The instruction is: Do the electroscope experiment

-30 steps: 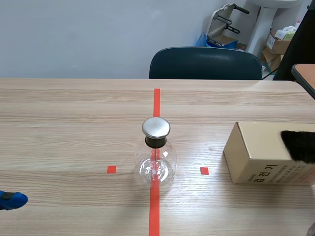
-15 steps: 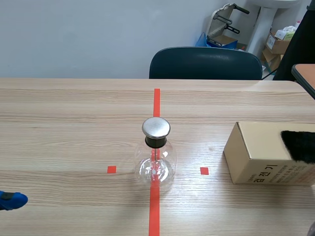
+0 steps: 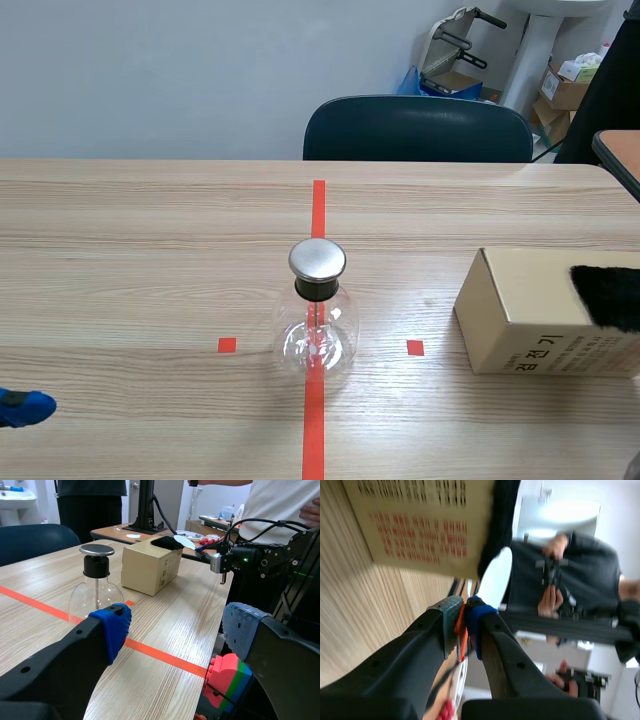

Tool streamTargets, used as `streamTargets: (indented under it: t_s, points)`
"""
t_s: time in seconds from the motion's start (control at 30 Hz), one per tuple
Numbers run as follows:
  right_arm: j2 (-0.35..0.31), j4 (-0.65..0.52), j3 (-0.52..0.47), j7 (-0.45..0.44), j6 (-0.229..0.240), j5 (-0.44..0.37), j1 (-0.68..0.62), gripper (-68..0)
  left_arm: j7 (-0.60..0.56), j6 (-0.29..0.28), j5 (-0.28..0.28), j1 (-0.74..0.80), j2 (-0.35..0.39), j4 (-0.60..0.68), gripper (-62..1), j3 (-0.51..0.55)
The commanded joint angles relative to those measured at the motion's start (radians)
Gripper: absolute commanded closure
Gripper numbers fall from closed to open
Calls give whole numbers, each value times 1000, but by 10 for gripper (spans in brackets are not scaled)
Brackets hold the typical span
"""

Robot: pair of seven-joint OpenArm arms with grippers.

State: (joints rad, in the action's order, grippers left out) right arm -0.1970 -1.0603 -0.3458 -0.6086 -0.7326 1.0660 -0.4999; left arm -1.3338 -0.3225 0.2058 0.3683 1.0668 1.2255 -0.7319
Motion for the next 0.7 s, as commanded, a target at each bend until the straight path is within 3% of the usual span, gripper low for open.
streamTargets:
  t_s: [0.0,0.1,0.17,0.3,0.37,0.43,0.57,0.67]
  points:
    - [-13,-9,-2,-110,0,8,-7,-20,-16,-2,3,0,-3,5,-412,4]
    - [-10,-9,-2,-266,0,12,-7,-20,-16,-2,3,0,-3,5,-412,4]
    - [-7,-9,-2,-264,0,11,-7,-20,-16,-2,3,0,-3,5,-412,4]
    - [-8,-9,-3,-35,0,3,-7,-20,-16,-2,3,0,-3,5,-412,4]
    - [-8,-9,-3,27,0,5,-7,-20,-16,-2,3,0,-3,5,-412,4]
    - [-10,-9,-3,-19,0,14,-7,-20,-16,-2,3,0,-3,5,-412,4]
    - [-10,-9,-2,-270,0,31,-6,-20,-16,-2,3,0,-3,5,-412,4]
    - [-7,-9,-2,-255,0,29,-7,-20,-16,-2,3,0,-3,5,-412,4]
